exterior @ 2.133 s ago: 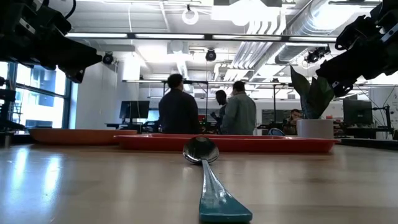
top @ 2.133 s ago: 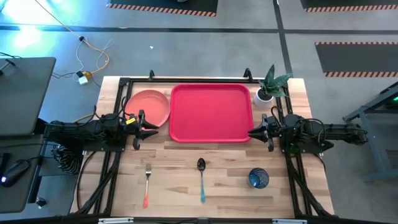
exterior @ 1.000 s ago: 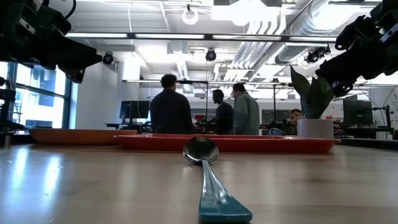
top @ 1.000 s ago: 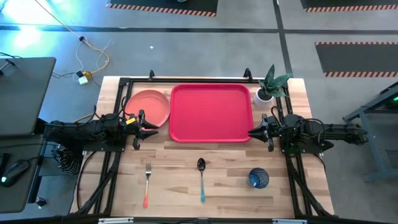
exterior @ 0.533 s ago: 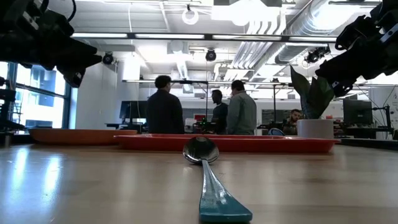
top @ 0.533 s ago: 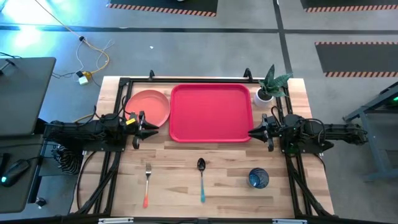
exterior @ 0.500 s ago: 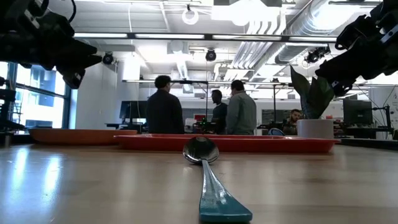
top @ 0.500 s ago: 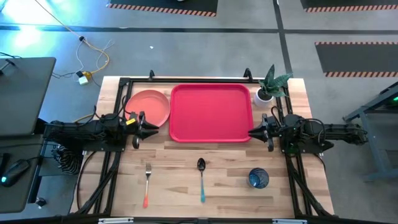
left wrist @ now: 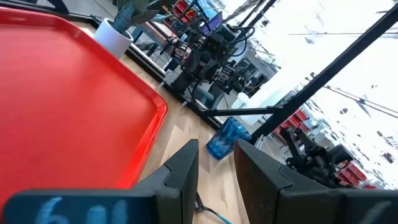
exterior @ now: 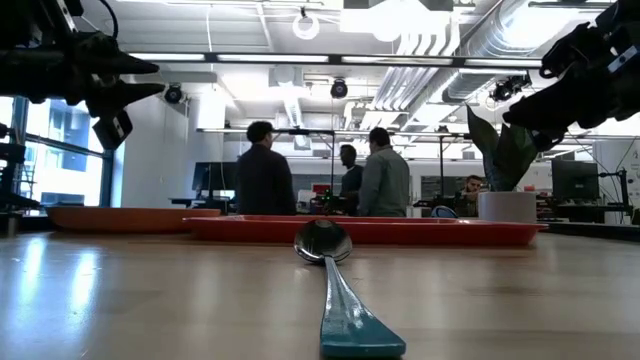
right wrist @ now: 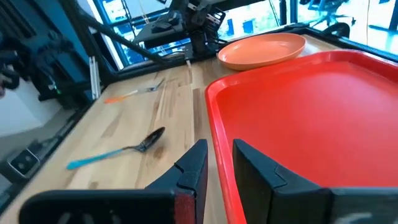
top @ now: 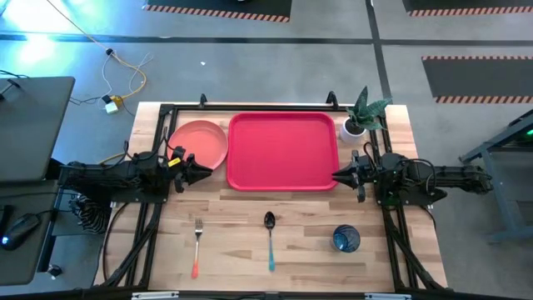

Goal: Pick and place plate/cup/fork/spoon on tray
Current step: Put the orange plate on the tray

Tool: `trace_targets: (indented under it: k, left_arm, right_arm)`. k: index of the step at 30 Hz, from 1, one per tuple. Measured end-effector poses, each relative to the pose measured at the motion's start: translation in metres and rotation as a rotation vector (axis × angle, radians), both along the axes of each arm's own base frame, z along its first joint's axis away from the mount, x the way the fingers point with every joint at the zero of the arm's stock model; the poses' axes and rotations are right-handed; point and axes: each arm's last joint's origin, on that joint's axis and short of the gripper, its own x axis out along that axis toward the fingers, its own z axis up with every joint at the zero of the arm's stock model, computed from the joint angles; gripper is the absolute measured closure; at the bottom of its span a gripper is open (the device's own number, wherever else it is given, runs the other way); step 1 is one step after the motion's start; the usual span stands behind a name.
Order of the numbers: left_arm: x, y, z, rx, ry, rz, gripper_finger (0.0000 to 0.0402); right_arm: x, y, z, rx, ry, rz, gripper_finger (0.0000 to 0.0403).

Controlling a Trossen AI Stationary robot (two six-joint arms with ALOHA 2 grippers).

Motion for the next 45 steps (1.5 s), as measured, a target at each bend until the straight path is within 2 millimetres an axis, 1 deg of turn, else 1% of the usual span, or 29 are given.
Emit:
trace_targets:
  k: [8, 13, 18, 21, 27, 30, 33, 38, 42, 45]
  left_arm:
    - [0.000, 0.000, 0.001, -0.008, -0.008, 0.015, 0.0310]
    - [0.000, 0.001, 0.001, -0.008, -0.013, 0.023, 0.0310]
    - [0.000, 0.001, 0.001, -0.043, -0.017, 0.031, 0.0310]
    - [0.000, 0.001, 0.005, -0.078, -0.057, 0.031, 0.0310]
    - [-0.004, 0.002, 0.026, -0.039, -0.276, 0.050, 0.0310]
    - [-0.007, 0.002, 0.039, -0.034, -0.313, 0.069, 0.0310]
    - [-0.010, 0.002, 0.056, 0.017, -0.325, 0.082, 0.0310]
    - [-0.011, 0.003, 0.082, 0.108, -0.266, 0.140, 0.0310]
    - [-0.007, 0.005, 0.096, 0.197, -0.119, 0.204, 0.0310]
    - [-0.002, 0.007, 0.103, 0.276, 0.032, 0.231, 0.0310]
  right_arm:
    - [0.000, 0.000, 0.002, 0.217, -0.019, -0.036, 0.0336]
    - [0.001, -0.001, 0.004, 0.245, -0.039, -0.072, 0.0336]
    - [0.001, -0.003, 0.011, 0.336, -0.125, -0.128, 0.0336]
    - [0.001, -0.003, 0.016, 0.340, -0.175, -0.135, 0.0336]
    - [0.001, -0.004, 0.028, 0.365, -0.307, -0.149, 0.0336]
    - [0.000, -0.005, 0.033, 0.372, -0.365, -0.159, 0.0336]
    - [-0.001, -0.006, 0.039, 0.395, -0.428, -0.180, 0.0336]
    - [-0.003, -0.007, 0.044, 0.428, -0.492, -0.209, 0.0336]
    - [-0.004, -0.007, 0.045, 0.427, -0.510, -0.210, 0.0336]
    - [-0.004, -0.008, 0.045, 0.428, -0.515, -0.236, 0.0336]
